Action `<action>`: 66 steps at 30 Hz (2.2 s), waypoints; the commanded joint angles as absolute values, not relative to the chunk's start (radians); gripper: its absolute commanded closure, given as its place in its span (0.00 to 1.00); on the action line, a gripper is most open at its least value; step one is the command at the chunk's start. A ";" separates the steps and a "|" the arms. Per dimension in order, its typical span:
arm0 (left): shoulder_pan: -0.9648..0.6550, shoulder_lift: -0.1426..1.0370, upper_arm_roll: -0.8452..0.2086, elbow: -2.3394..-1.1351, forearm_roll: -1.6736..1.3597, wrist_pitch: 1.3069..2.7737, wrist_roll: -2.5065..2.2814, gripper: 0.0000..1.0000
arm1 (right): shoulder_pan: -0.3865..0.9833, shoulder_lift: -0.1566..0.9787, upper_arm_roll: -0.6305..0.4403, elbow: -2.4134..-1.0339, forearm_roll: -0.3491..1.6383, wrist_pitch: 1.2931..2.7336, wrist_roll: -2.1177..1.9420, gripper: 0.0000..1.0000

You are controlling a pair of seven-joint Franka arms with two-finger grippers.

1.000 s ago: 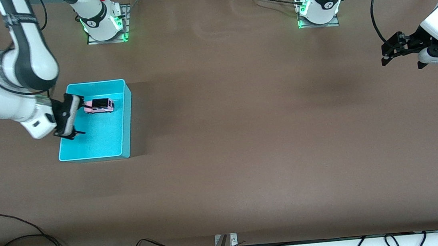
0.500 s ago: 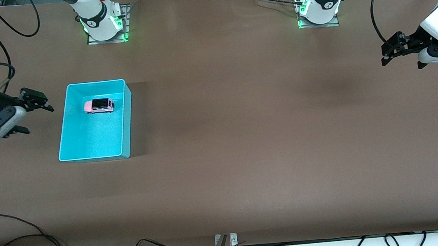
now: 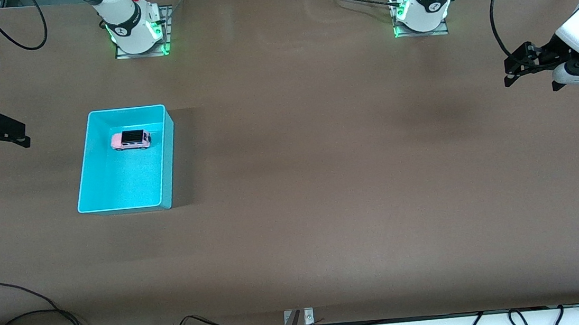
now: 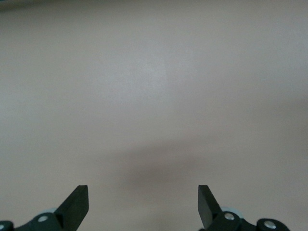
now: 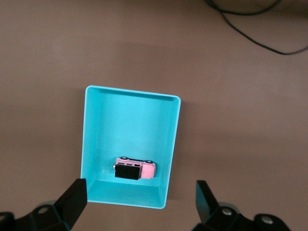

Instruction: Wind and store pink jeep toy

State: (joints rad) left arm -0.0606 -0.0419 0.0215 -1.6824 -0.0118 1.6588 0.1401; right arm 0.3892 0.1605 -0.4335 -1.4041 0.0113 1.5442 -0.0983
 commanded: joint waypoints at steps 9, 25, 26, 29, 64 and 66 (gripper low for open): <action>-0.060 -0.026 0.015 -1.646 0.008 1.634 0.127 0.00 | 0.413 0.120 -0.423 -1.401 -0.020 1.460 -0.017 0.00; -0.061 -0.026 0.015 -1.646 0.008 1.634 0.127 0.00 | 0.405 0.109 -0.423 -1.402 0.003 1.462 -0.017 0.00; -0.061 -0.026 0.015 -1.647 0.008 1.634 0.127 0.00 | 0.400 0.109 -0.423 -1.402 0.015 1.459 -0.017 0.00; -0.063 -0.026 0.015 -1.646 0.008 1.634 0.127 0.00 | 0.355 0.107 -0.402 -1.405 0.038 1.456 -0.017 0.00; -0.072 -0.026 0.012 -1.646 0.008 1.634 0.127 0.00 | -0.034 -0.035 -0.006 -1.572 0.025 1.523 -0.023 0.00; -0.072 -0.026 0.011 -1.646 0.008 1.634 0.127 0.00 | -0.034 -0.034 -0.006 -1.572 0.025 1.523 -0.023 0.00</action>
